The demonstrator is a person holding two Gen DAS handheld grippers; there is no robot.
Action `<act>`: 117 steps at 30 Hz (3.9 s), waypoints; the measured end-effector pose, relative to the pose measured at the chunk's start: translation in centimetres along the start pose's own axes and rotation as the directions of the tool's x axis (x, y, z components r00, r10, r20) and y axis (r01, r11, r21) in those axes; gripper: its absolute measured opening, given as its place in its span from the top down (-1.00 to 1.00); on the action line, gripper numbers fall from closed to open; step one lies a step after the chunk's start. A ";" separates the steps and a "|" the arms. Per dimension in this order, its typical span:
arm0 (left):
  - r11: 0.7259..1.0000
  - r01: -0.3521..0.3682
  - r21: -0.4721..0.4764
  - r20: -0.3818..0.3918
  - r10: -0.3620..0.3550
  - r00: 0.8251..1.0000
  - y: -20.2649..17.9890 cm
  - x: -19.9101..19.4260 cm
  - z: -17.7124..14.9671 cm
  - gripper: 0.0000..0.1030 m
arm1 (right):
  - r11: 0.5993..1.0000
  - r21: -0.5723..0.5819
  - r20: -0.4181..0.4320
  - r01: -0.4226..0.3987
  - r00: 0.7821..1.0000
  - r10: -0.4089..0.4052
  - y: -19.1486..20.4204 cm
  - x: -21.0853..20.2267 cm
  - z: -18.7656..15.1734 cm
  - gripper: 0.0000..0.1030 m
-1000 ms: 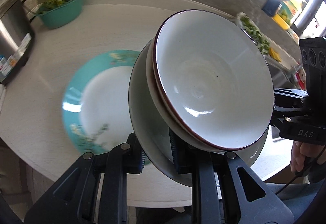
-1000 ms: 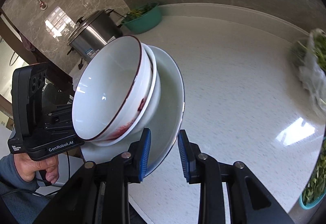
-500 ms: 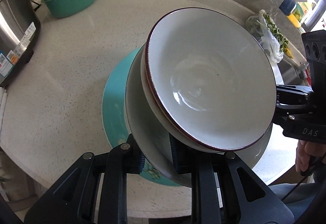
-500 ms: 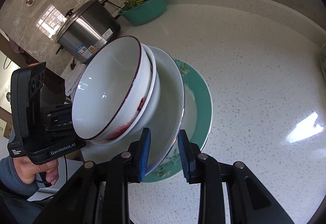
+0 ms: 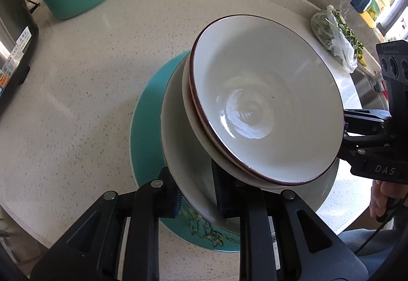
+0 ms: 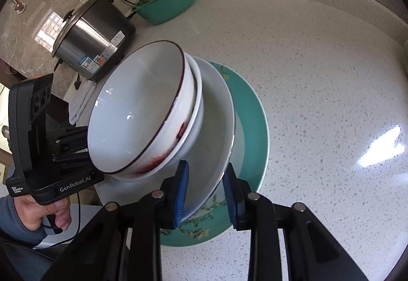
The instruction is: Organize plates and bowls
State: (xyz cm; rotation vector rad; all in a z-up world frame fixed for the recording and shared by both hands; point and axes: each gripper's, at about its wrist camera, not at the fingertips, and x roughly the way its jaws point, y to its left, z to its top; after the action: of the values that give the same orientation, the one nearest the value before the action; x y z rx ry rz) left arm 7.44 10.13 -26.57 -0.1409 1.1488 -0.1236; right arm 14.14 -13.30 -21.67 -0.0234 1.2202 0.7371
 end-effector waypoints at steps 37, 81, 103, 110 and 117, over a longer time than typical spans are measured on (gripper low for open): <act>0.996 0.074 0.052 0.068 -0.078 0.995 0.1 -6.0 -2.7 -0.32 | 0.972 0.064 0.064 0.227 0.971 -0.231 4.7 -3.3 -3.0 -0.17; 0.900 0.344 0.267 0.458 -0.433 0.776 -0.4 -23.6 -7.3 -1.00 | 0.832 0.393 0.453 0.392 0.705 -0.546 15.4 -15.4 -5.7 -0.99; 0.994 0.023 0.105 0.429 -0.066 0.901 -0.5 -22.8 -2.1 -1.00 | 0.778 0.416 0.444 0.471 0.641 -0.625 15.4 -16.9 -2.8 -0.99; 1.000 0.016 0.002 0.367 -0.016 0.930 -0.1 -21.5 -0.7 -1.00 | 0.770 0.423 0.426 0.477 0.646 -0.634 14.5 -17.6 -3.1 -0.99; 0.998 -0.059 0.026 0.390 0.044 0.920 -1.6 -22.3 -0.5 -1.00 | 0.766 0.436 0.409 0.472 0.654 -0.636 14.2 -17.9 -3.5 -0.99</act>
State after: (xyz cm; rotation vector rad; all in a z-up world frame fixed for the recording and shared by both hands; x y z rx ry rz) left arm -2.08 12.37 -6.41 -0.0957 0.7506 -0.0658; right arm 1.18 -12.67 -2.54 0.0476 0.6896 -0.0191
